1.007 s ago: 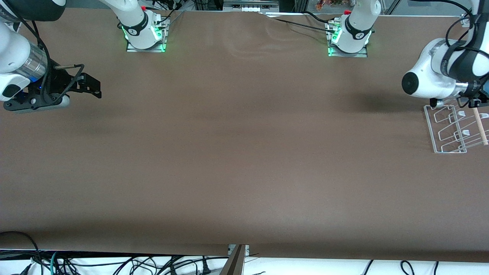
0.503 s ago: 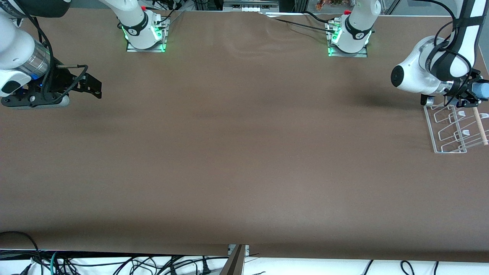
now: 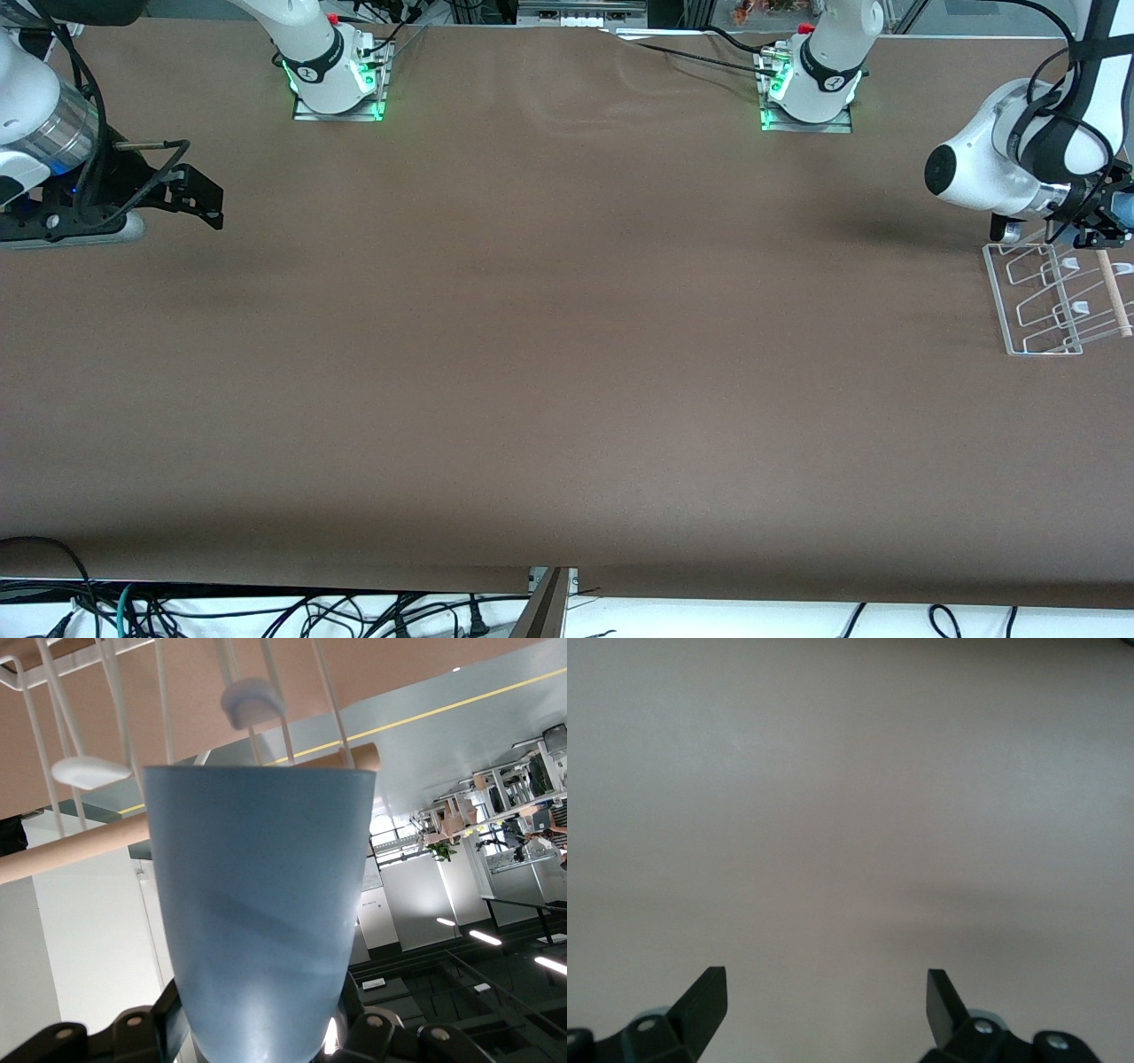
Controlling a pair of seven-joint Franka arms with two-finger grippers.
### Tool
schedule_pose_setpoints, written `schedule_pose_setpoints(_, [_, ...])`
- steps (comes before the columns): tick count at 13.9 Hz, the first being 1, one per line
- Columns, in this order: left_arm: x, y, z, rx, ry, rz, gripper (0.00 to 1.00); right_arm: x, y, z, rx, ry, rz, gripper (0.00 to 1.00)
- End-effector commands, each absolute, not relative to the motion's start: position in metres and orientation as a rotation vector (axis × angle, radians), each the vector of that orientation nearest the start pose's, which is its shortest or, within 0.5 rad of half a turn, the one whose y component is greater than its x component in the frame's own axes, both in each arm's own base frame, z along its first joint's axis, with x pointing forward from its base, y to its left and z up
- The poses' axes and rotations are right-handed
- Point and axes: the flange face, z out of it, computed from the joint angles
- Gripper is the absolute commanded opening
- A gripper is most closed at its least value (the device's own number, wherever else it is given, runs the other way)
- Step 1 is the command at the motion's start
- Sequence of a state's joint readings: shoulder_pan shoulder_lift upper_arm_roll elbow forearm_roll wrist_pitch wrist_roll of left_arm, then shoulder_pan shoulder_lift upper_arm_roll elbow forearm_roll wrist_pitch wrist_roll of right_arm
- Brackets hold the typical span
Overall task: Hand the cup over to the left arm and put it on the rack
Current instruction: 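Lower the cup with the left gripper onto the wire rack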
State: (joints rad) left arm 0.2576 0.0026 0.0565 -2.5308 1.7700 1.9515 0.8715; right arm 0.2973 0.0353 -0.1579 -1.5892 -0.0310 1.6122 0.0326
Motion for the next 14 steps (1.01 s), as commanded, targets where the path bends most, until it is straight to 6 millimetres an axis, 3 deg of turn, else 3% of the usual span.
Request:
schedule_pose_setpoints(1, [0.398, 0.198, 0.286, -1.129, 1.585, 1.2, 0.0, 0.571, 0.075, 0.606, -3.184, -0.174, -0.012, 0.99])
schedule_pose_setpoints(9, [0.397, 0.194, 0.265, -1.131, 1.611, 1.199, 0.0, 0.572, 0.079, 0.603, -3.193, -0.193, -0.014, 0.99])
schedule_pose_setpoints(10, [0.398, 0.194, 0.265, -1.129, 1.612, 1.197, 0.58, 0.572, 0.079, 0.603, -3.193, -0.193, -0.011, 0.99])
schedule_pose_setpoints(11, [0.398, 0.193, 0.265, -1.128, 1.616, 1.194, 1.0, 0.572, 0.079, 0.603, -3.192, -0.192, -0.011, 0.99])
schedule_pose_setpoints(14, [0.4, 0.193, 0.269, -1.134, 1.612, 1.191, 1.0, 0.572, 0.08, 0.603, -3.19, -0.192, -0.008, 0.99])
